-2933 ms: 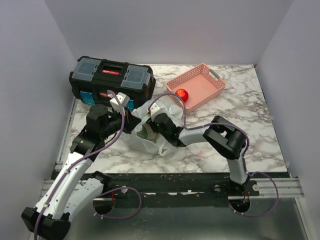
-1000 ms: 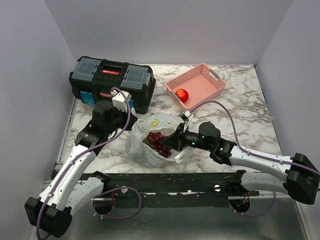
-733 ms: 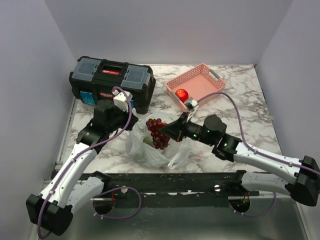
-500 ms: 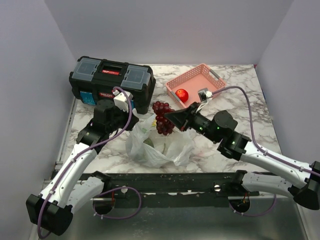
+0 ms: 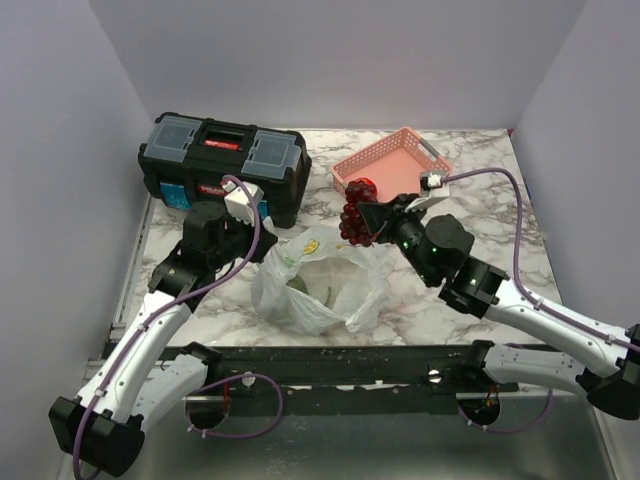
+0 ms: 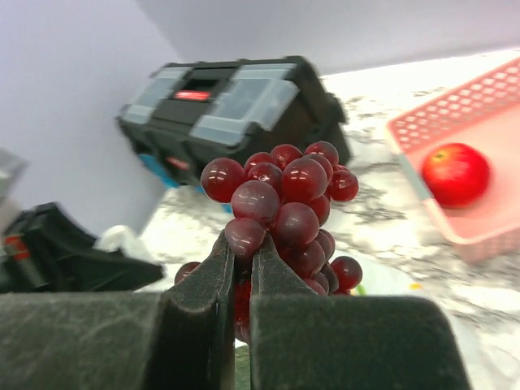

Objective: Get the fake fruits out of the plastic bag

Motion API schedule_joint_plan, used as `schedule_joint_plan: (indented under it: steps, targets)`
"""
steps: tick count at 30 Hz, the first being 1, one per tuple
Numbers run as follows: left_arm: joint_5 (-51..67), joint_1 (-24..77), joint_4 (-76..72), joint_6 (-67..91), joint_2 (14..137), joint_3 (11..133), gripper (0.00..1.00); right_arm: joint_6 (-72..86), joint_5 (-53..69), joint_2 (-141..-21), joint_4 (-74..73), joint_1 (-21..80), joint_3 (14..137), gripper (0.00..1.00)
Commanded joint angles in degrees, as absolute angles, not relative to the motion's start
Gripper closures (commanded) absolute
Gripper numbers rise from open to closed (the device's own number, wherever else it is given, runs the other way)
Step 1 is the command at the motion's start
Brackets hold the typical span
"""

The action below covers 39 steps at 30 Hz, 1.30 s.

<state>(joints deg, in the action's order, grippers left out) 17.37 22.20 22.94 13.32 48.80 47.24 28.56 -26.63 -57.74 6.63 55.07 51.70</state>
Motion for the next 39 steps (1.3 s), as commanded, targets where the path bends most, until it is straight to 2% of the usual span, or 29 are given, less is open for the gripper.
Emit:
schedule_joint_plan:
  steps: [1, 6, 15, 22, 30, 39]
  targets:
    - [19.4, 22.0, 23.2, 13.7, 47.9, 48.9, 1.00, 24.8, -39.6, -60.3, 1.7, 55.0, 52.5, 0.99]
    - [19.3, 21.9, 22.9, 13.7, 47.3, 48.6, 1.00, 23.1, -47.2, -71.2, -10.1, 52.2, 63.9, 0.99]
    - [19.5, 22.0, 22.8, 13.8, 47.0, 48.4, 1.00, 24.3, -33.0, -88.3, -14.7, 36.2, 74.4, 0.99]
    - [19.8, 21.9, 22.8, 13.8, 47.2, 48.4, 1.00, 26.1, -27.8, -97.6, -17.9, 32.9, 82.0, 0.99]
    - [19.9, 22.0, 22.7, 13.8, 47.2, 48.4, 1.00, 25.2, -28.8, -101.3, -20.3, 32.4, 88.4, 0.98]
    - [20.1, 22.0, 22.7, 13.9, 47.5, 48.4, 1.00, 23.9, -31.0, -101.7, -20.6, 32.3, 91.2, 0.88]
